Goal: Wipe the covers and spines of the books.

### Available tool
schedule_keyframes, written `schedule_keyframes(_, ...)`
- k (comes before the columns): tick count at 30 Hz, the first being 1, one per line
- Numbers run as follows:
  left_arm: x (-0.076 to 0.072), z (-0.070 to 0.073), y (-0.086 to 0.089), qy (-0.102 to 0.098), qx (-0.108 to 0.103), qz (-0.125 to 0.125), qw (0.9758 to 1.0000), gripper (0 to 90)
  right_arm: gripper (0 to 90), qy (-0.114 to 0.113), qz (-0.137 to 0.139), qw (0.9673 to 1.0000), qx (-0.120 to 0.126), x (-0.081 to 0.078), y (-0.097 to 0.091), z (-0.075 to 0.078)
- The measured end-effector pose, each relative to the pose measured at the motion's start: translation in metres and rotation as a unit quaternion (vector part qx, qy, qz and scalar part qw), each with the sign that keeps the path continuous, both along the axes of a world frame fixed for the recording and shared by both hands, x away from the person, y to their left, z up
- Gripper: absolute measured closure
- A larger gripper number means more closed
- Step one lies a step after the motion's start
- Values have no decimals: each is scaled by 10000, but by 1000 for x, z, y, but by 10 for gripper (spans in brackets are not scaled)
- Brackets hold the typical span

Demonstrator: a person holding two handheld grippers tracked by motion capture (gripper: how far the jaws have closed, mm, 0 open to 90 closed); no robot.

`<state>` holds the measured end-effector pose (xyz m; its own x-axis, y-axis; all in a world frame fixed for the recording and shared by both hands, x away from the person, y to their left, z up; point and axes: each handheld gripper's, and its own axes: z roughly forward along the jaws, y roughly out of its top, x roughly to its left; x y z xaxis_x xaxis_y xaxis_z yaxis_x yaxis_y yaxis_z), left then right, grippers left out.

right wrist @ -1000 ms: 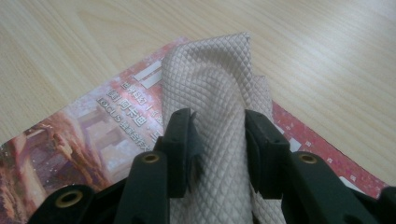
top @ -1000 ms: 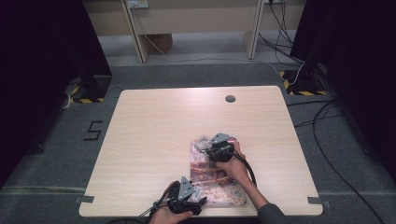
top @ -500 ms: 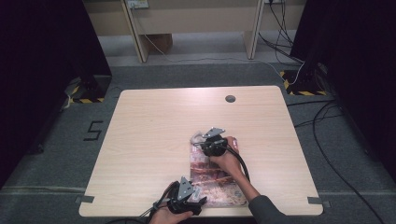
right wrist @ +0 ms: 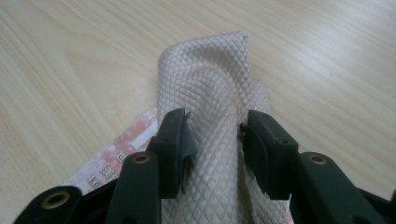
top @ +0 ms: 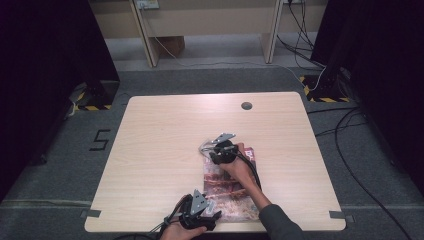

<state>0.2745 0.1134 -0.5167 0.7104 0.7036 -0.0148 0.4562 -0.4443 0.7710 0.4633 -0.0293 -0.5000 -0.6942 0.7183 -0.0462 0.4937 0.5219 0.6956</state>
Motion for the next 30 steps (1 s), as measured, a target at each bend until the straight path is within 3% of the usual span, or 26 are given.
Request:
schedule_keyframes(3,-1,0,0,-26,-1,13,10000,228,625,-171,100,9997,-162,-3,4,0)
schedule_keyframes(5,0,0,0,-15,18,-6,10000,229,624,-50,146,9998,-79,-6,4,0)
schedule_keyframes(15,-1,-1,0,-18,-42,49,10000,229,622,0,685,9974,219,-31,1,-4)
schedule_keyframes(23,-2,-1,0,-52,-17,46,10000,233,567,-97,586,9981,183,-31,-4,-4)
schedule_keyframes(30,-2,-1,1,-38,-49,46,10000,232,558,-105,373,9991,176,-29,-23,-4)
